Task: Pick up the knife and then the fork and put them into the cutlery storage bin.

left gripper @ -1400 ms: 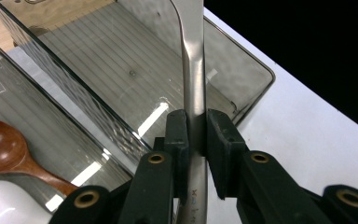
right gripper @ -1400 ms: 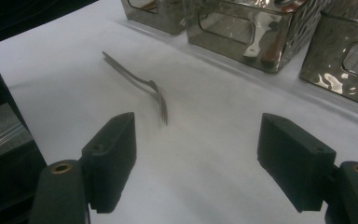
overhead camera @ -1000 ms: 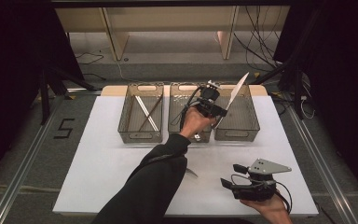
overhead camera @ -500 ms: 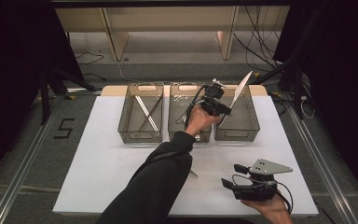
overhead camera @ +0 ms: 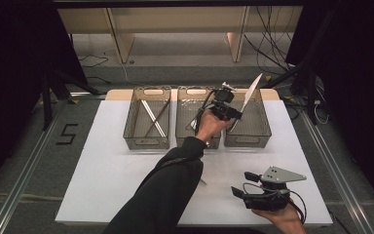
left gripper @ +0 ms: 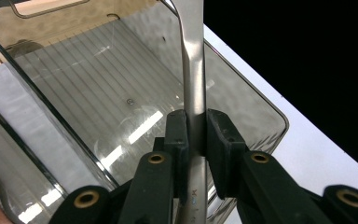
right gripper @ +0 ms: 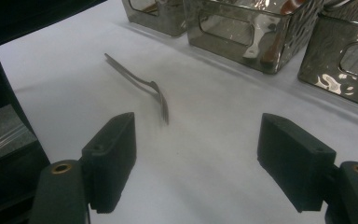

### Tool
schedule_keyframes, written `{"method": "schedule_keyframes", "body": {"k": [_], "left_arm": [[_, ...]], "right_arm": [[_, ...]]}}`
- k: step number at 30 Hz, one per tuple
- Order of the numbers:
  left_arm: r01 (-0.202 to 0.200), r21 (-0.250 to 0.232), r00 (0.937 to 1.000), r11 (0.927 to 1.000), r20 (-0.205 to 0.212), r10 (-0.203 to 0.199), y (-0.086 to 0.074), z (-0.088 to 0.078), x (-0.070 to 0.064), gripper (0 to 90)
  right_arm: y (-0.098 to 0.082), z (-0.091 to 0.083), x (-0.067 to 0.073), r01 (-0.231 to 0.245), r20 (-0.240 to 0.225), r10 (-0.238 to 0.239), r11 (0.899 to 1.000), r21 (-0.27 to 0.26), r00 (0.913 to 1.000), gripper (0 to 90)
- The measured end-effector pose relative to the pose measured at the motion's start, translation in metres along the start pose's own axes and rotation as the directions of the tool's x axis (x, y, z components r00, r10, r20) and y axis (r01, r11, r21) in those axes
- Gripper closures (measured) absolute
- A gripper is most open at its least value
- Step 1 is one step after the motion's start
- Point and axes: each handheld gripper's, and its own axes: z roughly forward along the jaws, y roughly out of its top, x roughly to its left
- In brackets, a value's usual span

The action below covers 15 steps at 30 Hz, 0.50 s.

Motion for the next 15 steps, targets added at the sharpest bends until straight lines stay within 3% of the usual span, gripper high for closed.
{"method": "schedule_keyframes", "body": {"k": [15], "left_arm": [[0.016,0.0,0.9994,0.9999,-0.029,-0.016,-0.0046,0.0094,0.0005,78.5]], "right_arm": [[-0.0004,-0.0004,0.0,-0.003,-0.002,0.003,1.0,0.002,1.0,29.1]]}}
